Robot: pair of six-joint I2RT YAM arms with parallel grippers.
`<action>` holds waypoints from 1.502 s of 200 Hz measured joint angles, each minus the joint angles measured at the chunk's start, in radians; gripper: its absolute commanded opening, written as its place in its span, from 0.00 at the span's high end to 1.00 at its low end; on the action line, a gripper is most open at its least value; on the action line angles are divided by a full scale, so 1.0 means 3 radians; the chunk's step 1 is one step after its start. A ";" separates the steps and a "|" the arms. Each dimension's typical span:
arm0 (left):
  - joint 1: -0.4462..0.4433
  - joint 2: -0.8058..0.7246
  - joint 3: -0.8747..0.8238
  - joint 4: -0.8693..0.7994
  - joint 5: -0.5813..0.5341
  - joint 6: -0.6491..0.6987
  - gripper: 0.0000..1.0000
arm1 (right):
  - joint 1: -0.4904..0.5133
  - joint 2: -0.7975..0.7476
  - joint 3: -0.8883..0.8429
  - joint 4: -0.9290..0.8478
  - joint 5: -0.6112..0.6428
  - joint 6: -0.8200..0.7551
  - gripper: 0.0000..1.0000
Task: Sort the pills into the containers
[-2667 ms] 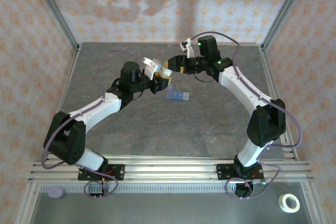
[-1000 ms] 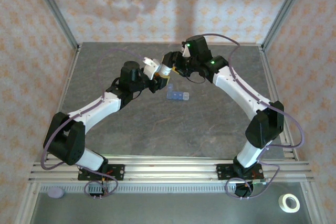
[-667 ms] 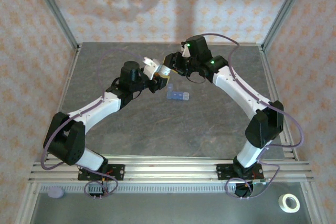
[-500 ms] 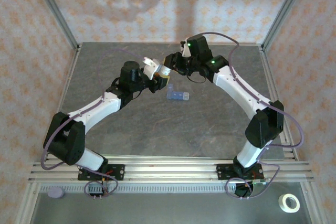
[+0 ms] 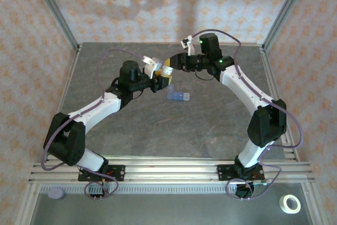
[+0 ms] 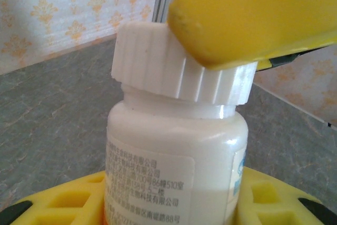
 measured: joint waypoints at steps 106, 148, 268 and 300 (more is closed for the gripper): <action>0.0013 0.0000 0.0000 -0.0031 -0.0142 0.0188 1.00 | -0.0008 -0.0284 -0.0113 -0.0090 0.0802 0.0341 0.19; 0.0013 0.0000 0.0000 -0.0131 -0.0392 0.0444 1.00 | -0.0008 -0.0347 -0.0008 -0.0378 0.1166 0.0767 0.19; 0.0013 0.0000 0.0000 -0.0214 -0.0477 0.0548 1.00 | 0.0333 0.0088 0.0443 -0.0617 0.1239 0.1085 0.28; 0.0013 0.0000 0.0000 -0.0214 -0.0477 0.0548 1.00 | 0.0373 0.0144 0.0443 -0.0619 0.1236 0.1106 0.32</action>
